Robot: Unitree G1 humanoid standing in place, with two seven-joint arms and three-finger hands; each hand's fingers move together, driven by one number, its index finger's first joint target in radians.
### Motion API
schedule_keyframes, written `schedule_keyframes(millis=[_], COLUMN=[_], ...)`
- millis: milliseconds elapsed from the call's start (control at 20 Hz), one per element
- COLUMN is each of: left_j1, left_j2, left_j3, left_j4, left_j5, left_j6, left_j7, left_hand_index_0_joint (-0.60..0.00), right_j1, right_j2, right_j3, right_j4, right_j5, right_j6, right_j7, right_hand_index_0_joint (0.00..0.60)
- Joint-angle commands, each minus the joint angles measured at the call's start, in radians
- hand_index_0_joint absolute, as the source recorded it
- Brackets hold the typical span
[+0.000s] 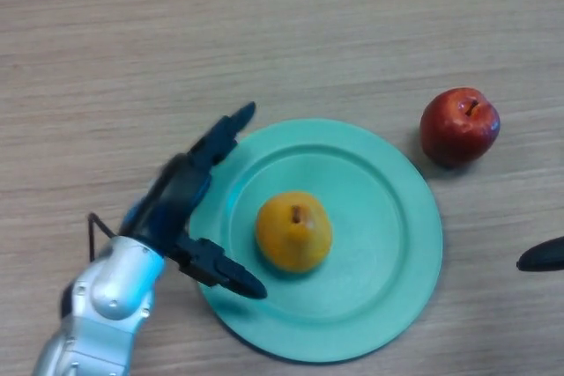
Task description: Pick up the yellow pear and place it on the plate
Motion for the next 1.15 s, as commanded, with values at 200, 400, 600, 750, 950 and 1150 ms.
schedule_keyframes(millis=[200, 400, 600, 750, 950, 1150], left_j1=[0.005, 0.016, 0.017, 0.016, -0.001, -0.005], left_j2=[0.068, 0.110, 0.134, 0.155, 0.166, 0.157], left_j3=[0.174, 0.292, 0.337, 0.366, 0.360, 0.348], left_j4=[-0.211, -0.363, -0.390, -0.398, -0.393, -0.378], left_j5=[-0.281, -0.621, -0.762, -0.756, -0.734, -0.695], left_j6=[-0.117, 0.043, 0.096, 0.111, 0.119, 0.104], left_j7=[0.006, 0.010, 0.055, 0.082, 0.101, 0.103], left_hand_index_0_joint=[0.000, 0.000, 0.000, 0.000, 0.000, 0.000], right_j1=[-0.033, -0.065, -0.072, -0.092, -0.079, -0.095], right_j2=[-0.045, -0.059, -0.053, -0.062, -0.056, -0.058], right_j3=[-0.064, -0.038, -0.006, 0.009, 0.014, 0.030], right_j4=[0.007, 0.056, 0.078, 0.115, 0.112, 0.141], right_j5=[0.010, -0.003, 0.019, 0.022, 0.065, 0.037], right_j6=[-0.175, -0.226, -0.206, -0.236, -0.205, -0.234], right_j7=[-0.034, -0.064, -0.056, -0.054, -0.045, -0.048], right_hand_index_0_joint=[0.000, 0.000, 0.000, 0.000, 0.000, 0.000])
